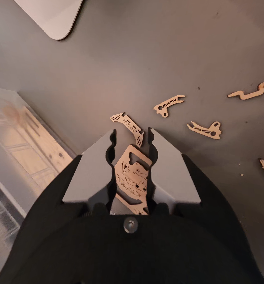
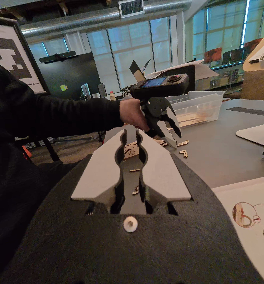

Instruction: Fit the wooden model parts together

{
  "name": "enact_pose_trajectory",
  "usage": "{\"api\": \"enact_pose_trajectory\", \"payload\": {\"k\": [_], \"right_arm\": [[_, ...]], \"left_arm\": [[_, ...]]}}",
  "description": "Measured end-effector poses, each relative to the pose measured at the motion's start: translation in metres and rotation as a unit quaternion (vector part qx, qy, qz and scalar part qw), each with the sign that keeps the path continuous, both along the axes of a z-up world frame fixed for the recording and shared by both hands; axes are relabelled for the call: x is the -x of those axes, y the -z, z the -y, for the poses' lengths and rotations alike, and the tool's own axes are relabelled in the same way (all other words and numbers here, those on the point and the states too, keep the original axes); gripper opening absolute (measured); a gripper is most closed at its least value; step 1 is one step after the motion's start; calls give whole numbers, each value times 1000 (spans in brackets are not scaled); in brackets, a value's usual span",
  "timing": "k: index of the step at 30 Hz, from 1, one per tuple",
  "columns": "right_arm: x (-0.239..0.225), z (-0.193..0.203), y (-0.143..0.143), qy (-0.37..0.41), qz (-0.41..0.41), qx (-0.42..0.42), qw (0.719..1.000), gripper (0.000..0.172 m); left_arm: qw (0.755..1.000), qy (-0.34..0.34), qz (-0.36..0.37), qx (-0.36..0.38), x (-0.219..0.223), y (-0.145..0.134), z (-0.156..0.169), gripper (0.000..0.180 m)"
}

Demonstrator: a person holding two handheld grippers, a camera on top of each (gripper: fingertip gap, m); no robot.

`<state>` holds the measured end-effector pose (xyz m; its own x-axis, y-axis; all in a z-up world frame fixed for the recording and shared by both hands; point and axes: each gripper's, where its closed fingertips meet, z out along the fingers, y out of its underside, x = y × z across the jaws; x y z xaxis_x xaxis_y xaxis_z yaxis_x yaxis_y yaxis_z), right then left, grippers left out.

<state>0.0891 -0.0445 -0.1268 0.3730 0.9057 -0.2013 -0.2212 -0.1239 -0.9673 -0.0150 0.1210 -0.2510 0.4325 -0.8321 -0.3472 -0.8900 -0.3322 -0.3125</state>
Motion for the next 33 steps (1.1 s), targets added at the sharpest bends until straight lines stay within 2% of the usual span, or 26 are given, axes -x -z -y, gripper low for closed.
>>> {"api": "enact_pose_trajectory", "payload": {"k": [7, 9, 13, 16, 21, 24, 26, 31, 33], "right_arm": [[2, 7, 1, -3, 21, -23, 1000, 10], [-1, 7, -1, -2, 12, -21, 1000, 9], [-10, 2, -5, 18, -3, -19, 1000, 8], [-14, 0, -7, 27, -10, -15, 999, 7], [-15, -1, -7, 26, -18, -9, 999, 5], [-16, -2, -7, 26, -21, -6, 999, 5], [-17, -2, -8, 26, -25, -5, 999, 5], [-16, -2, -8, 23, -26, -6, 999, 5], [-16, -1, -8, 22, -24, -6, 999, 5]], "left_arm": [[998, -10, 46, 29, -11, 4, 0, 23], [998, -8, 51, 24, -12, 4, -2, 25], [997, 10, 77, 22, -19, -10, 10, 41], [991, 66, 115, 33, -35, -24, 35, 39], [986, 115, 99, 70, -38, -10, 69, 47], [987, 122, 84, 66, -38, 4, 74, 47], [985, 113, 108, 76, -44, 4, 75, 46], [984, 104, 116, 87, -46, 5, 73, 44], [984, 94, 117, 95, -45, 6, 71, 32]]}}
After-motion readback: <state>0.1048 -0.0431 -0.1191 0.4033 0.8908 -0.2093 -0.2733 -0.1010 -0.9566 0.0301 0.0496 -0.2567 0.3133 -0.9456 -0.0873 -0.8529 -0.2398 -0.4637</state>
